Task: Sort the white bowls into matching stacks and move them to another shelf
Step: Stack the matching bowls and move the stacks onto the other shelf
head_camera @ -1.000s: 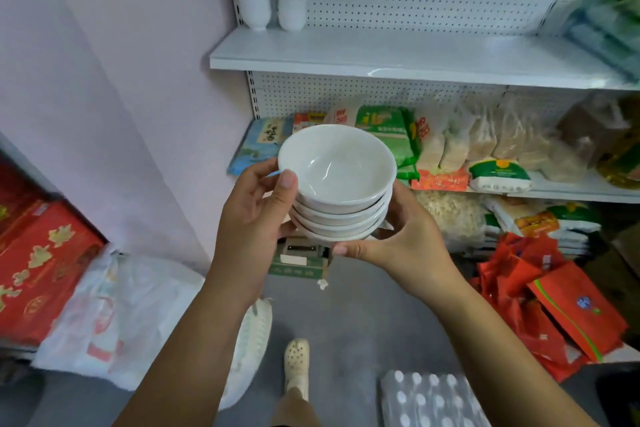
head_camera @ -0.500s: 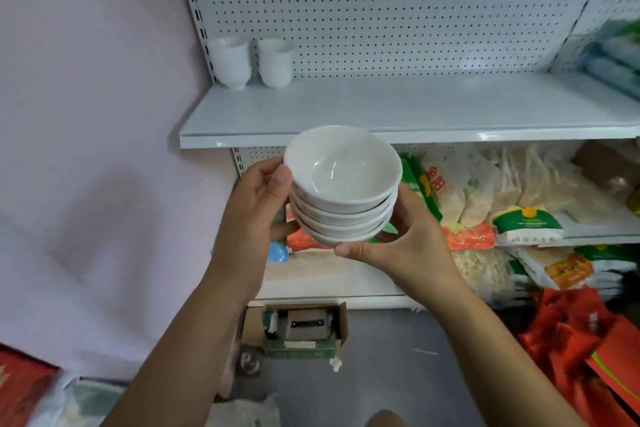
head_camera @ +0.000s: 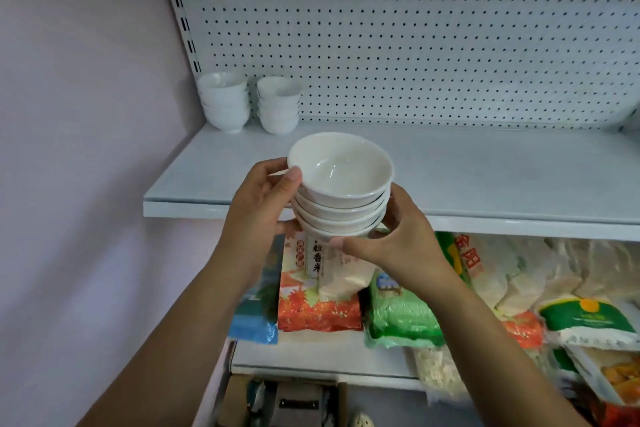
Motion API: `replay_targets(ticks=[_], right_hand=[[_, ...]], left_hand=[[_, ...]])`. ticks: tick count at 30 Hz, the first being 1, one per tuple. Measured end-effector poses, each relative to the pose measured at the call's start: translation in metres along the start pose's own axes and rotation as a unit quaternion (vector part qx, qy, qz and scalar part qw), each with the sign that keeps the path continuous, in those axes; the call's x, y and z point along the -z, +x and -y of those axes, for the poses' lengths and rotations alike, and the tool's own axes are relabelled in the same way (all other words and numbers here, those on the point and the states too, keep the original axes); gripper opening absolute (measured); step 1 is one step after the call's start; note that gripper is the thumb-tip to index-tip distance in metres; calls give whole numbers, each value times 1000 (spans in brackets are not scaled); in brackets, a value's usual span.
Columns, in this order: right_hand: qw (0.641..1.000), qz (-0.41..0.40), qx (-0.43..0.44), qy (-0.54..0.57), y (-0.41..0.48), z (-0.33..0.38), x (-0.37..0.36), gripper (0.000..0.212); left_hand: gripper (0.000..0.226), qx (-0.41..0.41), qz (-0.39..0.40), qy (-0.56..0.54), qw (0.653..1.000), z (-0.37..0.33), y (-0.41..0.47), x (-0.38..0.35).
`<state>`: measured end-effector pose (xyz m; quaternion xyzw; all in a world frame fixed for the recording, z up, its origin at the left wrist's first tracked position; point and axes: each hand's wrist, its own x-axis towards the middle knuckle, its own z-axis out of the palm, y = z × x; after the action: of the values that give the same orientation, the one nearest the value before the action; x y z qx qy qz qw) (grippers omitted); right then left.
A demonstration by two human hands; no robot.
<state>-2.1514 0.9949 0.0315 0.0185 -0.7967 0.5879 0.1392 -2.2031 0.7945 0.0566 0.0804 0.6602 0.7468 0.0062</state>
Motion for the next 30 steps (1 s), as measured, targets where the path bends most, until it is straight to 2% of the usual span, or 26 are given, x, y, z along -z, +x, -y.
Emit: replay_targets(ticks=[10, 14, 19, 24, 28, 30], right_hand=[[998, 54, -4, 11, 154, -75, 27, 95], [997, 70, -4, 10, 188, -99, 21, 99], [997, 83, -6, 8, 221, -116, 14, 100], [996, 94, -7, -1, 255, -124, 18, 98], [994, 98, -14, -39, 278, -127, 20, 99], [994, 92, -9, -55, 287, -124, 21, 88]], left_hand=[[34, 27, -65, -37, 997, 49, 135, -47], [21, 33, -99, -44, 994, 64, 159, -48], [39, 38, -121, -41, 991, 74, 182, -48], [21, 30, -124, -29, 991, 78, 213, -55], [23, 38, -112, -18, 993, 79, 238, -60], [29, 43, -104, -14, 994, 80, 250, -60]])
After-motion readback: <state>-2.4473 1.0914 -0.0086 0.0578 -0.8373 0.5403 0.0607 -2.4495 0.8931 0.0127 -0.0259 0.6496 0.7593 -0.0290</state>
